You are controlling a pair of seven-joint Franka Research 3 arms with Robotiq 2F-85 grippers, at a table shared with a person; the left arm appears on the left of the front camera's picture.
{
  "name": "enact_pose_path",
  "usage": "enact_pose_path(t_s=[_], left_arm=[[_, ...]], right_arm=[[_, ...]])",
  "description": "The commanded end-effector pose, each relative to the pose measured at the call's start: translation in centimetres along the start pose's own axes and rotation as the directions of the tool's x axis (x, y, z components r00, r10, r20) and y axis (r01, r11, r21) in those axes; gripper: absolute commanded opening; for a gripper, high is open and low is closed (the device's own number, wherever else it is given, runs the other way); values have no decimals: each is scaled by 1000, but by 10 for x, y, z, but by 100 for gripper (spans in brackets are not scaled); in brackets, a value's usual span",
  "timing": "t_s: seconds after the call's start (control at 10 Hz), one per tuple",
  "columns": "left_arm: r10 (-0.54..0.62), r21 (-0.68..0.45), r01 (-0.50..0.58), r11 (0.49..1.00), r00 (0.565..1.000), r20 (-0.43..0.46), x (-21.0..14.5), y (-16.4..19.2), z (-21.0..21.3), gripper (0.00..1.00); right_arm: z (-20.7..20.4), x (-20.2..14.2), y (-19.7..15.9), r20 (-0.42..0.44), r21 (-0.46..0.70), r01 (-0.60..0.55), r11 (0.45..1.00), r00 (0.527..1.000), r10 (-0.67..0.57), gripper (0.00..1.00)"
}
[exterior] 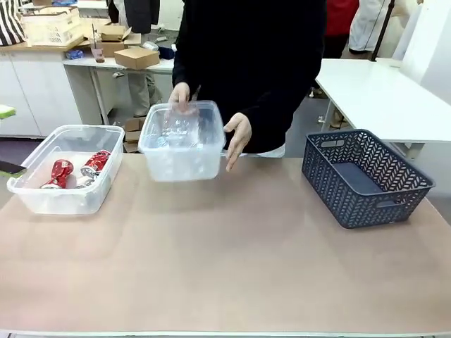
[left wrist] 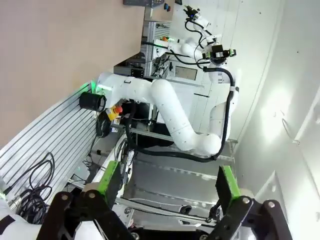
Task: Sort the waste into each basket.
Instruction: Release the Organizing box you were holding.
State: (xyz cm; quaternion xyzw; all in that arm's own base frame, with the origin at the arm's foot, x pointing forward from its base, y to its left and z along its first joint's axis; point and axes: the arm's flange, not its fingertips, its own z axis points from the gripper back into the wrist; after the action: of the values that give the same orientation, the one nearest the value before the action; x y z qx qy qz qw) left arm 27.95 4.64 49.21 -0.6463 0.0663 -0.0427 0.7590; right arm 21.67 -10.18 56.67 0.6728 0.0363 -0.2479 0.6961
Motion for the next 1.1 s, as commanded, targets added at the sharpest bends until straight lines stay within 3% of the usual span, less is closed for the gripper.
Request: enact_pose_path(t_s=[0.0, 1.0], left_arm=[[-36, -45, 36, 998, 999, 13, 0, -11, 4, 100], [-36, -45, 36, 998, 999, 13, 0, -11, 4, 100]], right_arm=[[-3, -2, 4, -43, 23, -27, 999, 999, 28, 100], [-3, -2, 4, -43, 23, -27, 999, 999, 28, 100]])
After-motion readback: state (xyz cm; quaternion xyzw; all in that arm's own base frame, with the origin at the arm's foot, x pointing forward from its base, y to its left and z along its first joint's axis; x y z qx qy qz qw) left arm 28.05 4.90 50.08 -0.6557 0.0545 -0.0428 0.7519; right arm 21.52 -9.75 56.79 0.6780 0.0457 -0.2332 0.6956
